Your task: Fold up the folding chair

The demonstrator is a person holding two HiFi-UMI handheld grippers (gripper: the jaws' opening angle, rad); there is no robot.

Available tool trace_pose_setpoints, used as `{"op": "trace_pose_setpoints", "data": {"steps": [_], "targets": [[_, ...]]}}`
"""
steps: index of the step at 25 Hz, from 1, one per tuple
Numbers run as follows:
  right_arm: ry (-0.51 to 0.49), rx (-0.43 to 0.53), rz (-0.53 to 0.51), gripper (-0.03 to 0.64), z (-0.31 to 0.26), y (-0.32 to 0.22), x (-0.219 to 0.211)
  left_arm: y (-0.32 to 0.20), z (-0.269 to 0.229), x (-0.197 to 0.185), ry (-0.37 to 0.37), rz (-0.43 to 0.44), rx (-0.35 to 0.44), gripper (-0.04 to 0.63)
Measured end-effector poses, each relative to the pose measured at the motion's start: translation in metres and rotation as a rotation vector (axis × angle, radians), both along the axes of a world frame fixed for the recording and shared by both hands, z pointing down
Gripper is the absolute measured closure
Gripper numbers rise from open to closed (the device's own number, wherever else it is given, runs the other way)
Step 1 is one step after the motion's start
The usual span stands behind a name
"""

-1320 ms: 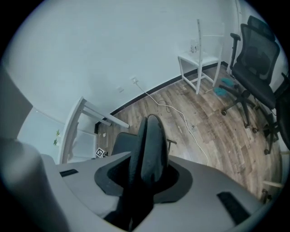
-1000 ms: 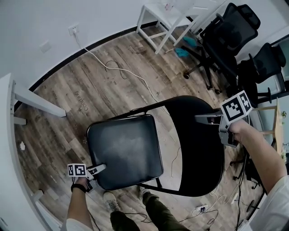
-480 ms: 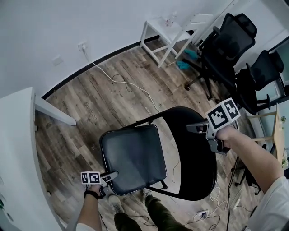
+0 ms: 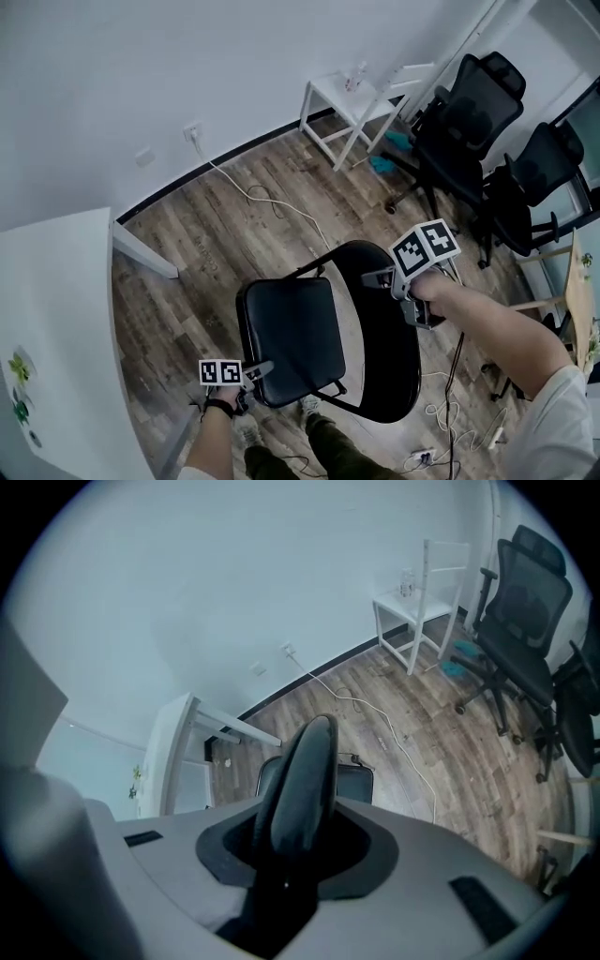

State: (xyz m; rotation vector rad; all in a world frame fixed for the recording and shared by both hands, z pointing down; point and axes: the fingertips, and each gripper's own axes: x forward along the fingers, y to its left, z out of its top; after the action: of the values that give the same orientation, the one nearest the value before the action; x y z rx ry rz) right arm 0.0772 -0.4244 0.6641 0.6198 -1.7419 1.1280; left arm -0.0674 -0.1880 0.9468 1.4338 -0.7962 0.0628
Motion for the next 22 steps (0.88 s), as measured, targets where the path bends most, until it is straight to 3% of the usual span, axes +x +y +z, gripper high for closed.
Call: {"op": "trace_pose_setpoints", "data": {"steps": [9,22], "targets": [[0.081,0.022,-0.049,0.485,-0.025,0.011,-0.028,-0.019,-0.067,0.051,-0.083,0.005,0.009,0.240],[0.121,0.034,-0.037,0.469,-0.043,0.013,-0.029,-0.043,-0.122,0.127,-0.123,0.053,0.012,0.222]]}}
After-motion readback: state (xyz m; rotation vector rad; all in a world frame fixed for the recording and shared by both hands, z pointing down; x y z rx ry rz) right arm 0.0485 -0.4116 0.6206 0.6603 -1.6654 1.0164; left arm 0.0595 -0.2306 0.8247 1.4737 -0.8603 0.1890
